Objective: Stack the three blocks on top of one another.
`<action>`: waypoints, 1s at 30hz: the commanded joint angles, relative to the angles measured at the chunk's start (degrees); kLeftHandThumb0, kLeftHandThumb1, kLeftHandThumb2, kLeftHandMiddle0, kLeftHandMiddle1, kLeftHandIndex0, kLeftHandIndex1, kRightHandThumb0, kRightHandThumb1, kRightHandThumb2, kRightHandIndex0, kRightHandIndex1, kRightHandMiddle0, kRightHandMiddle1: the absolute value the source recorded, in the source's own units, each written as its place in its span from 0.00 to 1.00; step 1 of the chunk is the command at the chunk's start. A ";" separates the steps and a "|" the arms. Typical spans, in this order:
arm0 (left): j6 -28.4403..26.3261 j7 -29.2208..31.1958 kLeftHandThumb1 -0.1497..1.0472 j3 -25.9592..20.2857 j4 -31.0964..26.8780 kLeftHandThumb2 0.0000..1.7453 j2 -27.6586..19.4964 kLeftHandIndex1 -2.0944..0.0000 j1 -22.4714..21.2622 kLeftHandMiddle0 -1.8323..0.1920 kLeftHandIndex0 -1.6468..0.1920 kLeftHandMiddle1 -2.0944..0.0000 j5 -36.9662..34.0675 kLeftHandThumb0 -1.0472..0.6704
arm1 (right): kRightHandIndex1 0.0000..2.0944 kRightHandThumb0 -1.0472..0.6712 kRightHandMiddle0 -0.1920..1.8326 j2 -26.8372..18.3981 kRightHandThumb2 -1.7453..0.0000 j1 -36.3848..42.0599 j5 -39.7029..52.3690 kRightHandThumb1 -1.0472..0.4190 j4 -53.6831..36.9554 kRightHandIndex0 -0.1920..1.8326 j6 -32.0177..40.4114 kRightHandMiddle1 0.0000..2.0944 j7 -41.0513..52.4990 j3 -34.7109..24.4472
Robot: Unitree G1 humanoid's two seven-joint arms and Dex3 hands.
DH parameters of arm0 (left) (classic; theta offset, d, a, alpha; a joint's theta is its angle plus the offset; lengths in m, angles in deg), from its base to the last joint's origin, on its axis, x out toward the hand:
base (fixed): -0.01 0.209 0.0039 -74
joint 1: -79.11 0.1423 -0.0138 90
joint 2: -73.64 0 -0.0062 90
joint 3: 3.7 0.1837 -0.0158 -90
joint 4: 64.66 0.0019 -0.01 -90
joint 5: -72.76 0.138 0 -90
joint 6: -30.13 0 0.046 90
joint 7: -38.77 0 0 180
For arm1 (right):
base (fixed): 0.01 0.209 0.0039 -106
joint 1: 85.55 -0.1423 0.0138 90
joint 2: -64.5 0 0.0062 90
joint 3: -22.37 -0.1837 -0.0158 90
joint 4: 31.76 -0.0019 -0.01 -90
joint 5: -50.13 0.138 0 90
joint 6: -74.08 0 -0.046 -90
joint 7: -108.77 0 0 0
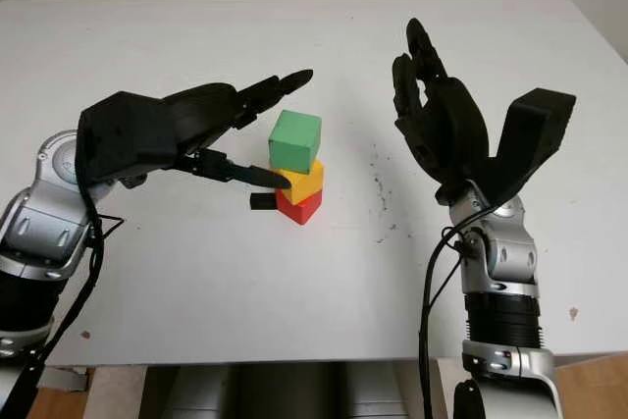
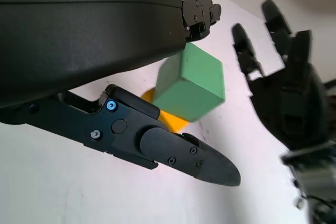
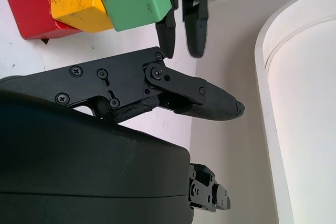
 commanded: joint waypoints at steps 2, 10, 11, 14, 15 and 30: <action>-1.31 0.89 0.94 -3.93 -2.90 0.04 -2.09 1.00 2.18 1.00 1.00 1.00 -3.39 0.06 | 0.00 0.27 0.01 -0.03 0.62 0.70 -0.38 0.00 -1.10 0.00 -0.71 0.00 0.19 0.60; -0.39 -11.53 1.00 -16.51 -6.00 0.40 4.44 1.00 12.08 1.00 1.00 1.00 -12.06 0.06 | 0.00 0.28 0.00 1.12 0.59 0.07 -4.69 0.00 0.31 0.00 -5.57 0.00 -1.22 3.69; -1.30 -13.73 1.00 -17.77 -6.56 0.39 6.06 1.00 13.03 1.00 1.00 1.00 -13.52 0.07 | 0.00 0.28 0.00 1.21 0.58 -0.12 -5.14 0.00 0.78 0.00 -6.19 0.00 -1.13 4.09; 0.24 -19.64 1.00 -20.47 -6.88 0.41 10.33 1.00 15.54 1.00 1.00 1.00 -15.89 0.09 | 0.00 0.27 0.00 2.49 0.57 -0.82 -5.97 0.00 2.48 0.00 -7.67 0.00 -1.89 4.72; 1.05 -21.04 1.00 -21.19 -6.39 0.41 11.36 1.00 16.07 1.00 1.00 1.00 -16.52 0.09 | 0.00 0.27 0.00 2.99 0.56 -1.12 -6.14 0.00 3.60 0.00 -8.52 0.00 -1.97 4.83; 15.24 -28.34 1.00 -23.52 15.51 0.40 18.21 1.00 18.34 1.00 1.00 1.00 -17.58 0.12 | 0.00 0.22 0.00 8.54 0.55 -1.62 -8.95 0.00 14.43 0.00 -15.18 0.00 -7.43 5.26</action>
